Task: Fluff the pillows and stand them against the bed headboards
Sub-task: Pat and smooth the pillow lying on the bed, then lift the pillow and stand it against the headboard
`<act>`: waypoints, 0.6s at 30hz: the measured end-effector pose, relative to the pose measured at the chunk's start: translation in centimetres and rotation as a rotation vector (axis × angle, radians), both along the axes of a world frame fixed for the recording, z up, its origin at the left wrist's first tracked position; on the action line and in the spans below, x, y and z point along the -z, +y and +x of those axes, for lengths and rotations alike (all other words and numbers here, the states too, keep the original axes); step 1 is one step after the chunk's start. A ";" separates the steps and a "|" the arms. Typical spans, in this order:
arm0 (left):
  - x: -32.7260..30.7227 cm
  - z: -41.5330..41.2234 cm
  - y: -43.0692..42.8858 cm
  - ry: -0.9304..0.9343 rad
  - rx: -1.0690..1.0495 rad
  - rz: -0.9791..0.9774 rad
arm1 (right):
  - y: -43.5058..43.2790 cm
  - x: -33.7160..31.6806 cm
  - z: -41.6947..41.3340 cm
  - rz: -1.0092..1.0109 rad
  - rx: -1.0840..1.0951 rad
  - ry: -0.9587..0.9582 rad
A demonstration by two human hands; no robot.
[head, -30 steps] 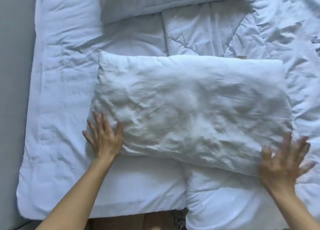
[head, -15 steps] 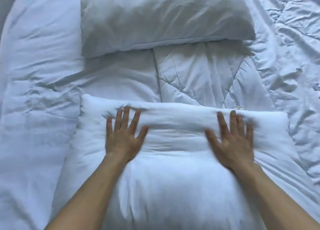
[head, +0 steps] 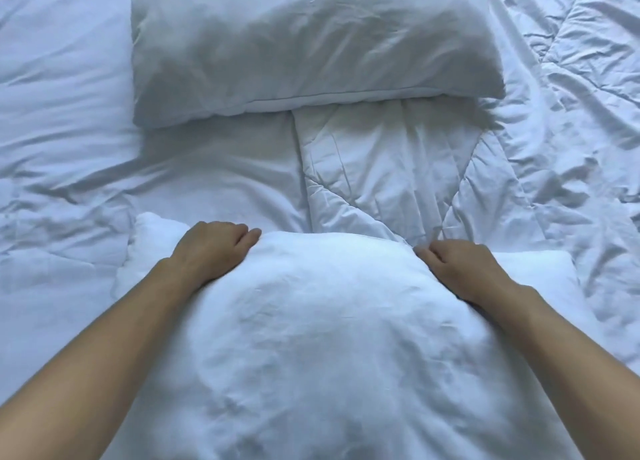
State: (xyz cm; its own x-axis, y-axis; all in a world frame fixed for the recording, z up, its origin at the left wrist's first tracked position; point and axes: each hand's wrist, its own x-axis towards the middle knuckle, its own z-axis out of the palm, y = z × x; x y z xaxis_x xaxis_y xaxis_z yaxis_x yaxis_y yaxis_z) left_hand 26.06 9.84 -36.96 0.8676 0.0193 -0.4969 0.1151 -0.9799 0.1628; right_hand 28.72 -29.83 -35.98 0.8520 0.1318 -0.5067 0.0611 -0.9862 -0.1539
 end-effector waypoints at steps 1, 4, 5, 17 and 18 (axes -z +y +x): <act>0.0 -0.6 -0.3 -0.014 0.009 -0.004 | -0.1 -0.1 -0.2 0.024 0.007 -0.034; -1.1 -0.9 -0.1 -0.089 0.038 0.024 | -0.5 -1.8 0.1 0.143 0.062 -0.165; -1.9 -0.4 0.2 -0.190 0.065 0.063 | -0.6 -2.6 0.5 0.156 0.046 -0.240; -20.9 2.5 1.3 -0.825 0.071 -0.032 | -1.9 -20.8 4.9 0.180 -0.288 -0.946; -22.0 0.7 1.1 -0.823 0.079 -0.065 | -2.5 -21.9 3.4 0.164 -0.326 -0.937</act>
State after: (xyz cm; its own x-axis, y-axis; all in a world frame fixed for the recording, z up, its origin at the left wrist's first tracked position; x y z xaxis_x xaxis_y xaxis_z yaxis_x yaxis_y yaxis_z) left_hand 26.75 10.93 -15.00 0.9521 -0.0635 0.2992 -0.1340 -0.9659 0.2216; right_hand 32.16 -32.36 -14.08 0.8075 0.4379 0.3952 0.4906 -0.8706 -0.0379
